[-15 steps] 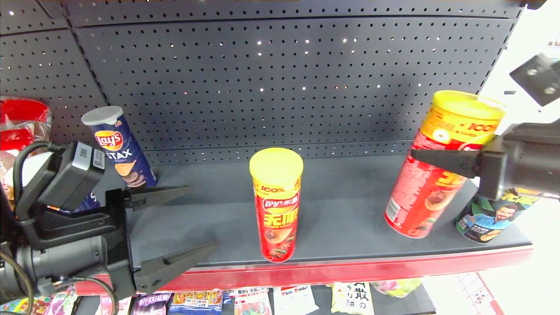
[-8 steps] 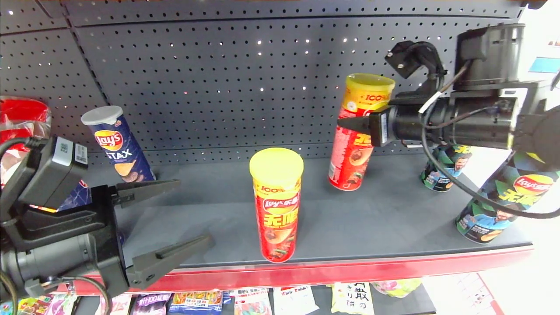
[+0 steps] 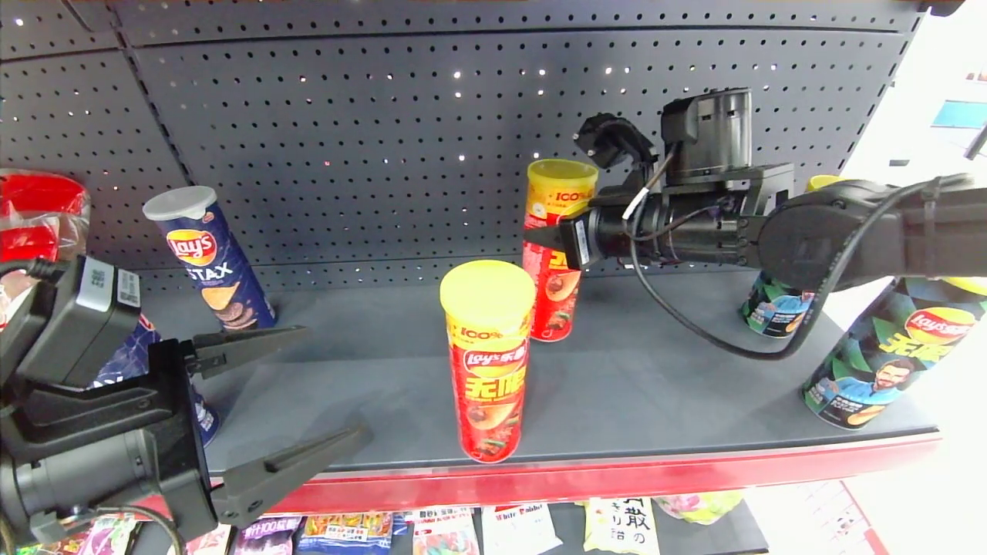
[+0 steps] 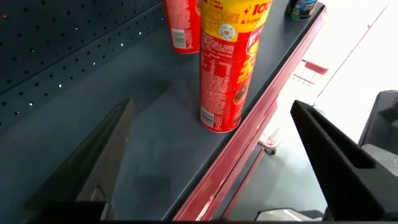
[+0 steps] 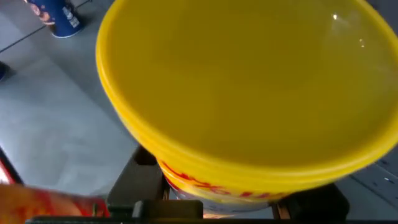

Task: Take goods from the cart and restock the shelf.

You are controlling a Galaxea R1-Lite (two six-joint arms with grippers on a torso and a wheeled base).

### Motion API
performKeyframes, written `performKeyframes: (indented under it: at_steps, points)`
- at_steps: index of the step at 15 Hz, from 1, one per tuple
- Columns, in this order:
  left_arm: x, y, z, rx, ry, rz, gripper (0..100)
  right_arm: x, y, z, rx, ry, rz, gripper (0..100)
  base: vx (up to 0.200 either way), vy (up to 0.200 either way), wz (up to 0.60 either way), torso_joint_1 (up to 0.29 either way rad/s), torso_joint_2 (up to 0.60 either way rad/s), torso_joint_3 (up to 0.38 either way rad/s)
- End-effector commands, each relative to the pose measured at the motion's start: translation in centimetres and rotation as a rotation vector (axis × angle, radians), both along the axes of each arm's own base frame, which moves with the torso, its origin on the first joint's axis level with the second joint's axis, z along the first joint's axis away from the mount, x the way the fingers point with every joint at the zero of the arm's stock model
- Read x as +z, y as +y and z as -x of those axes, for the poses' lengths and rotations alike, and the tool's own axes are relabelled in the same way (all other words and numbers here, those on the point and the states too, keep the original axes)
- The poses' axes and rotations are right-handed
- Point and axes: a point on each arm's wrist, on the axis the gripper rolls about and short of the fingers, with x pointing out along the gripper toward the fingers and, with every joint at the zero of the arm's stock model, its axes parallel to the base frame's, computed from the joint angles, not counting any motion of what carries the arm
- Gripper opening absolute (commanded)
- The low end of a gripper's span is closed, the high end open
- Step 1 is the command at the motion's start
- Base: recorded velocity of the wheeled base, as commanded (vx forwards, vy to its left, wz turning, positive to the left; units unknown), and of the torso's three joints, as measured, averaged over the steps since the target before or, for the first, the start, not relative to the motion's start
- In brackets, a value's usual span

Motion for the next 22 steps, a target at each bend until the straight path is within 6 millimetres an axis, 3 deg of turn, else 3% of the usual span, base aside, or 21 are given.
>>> performKeyframes:
  at_steps: [1, 7, 19, 20, 22]
  points:
    - [0.0, 0.0, 0.0, 0.004, 0.002, -0.002, 100, -1.0, 0.8, -1.0, 0.005, 0.013, 0.008, 0, 0.0, 0.0, 0.0, 0.0, 0.0, 0.0]
    - [-0.1, 0.0, -0.1, 0.01, 0.004, -0.004, 100, -1.9, 3.1, -2.1, 0.037, -0.006, -0.004, 0, 0.0, 0.0, 0.0, 0.0, 0.0, 0.0]
    - [-0.3, 0.0, -0.1, 0.011, 0.014, -0.007, 100, -2.8, 3.9, -3.0, 0.035, 0.006, -0.008, 0, 0.0, 0.0, 0.0, 0.0, 0.0, 0.0]
    - [-0.3, -0.1, -0.2, 0.011, 0.015, -0.007, 100, -2.7, 3.8, -3.0, 0.035, 0.005, -0.01, 100, 0.0, 0.0, 0.0, 0.0, 0.0, 0.0]
    - [-0.5, 0.0, -0.1, 0.011, 0.022, -0.01, 100, -2.4, 3.8, -2.7, 0.033, 0.009, -0.02, 100, 0.0, 0.0, 0.0, 0.0, 0.0, 0.0]
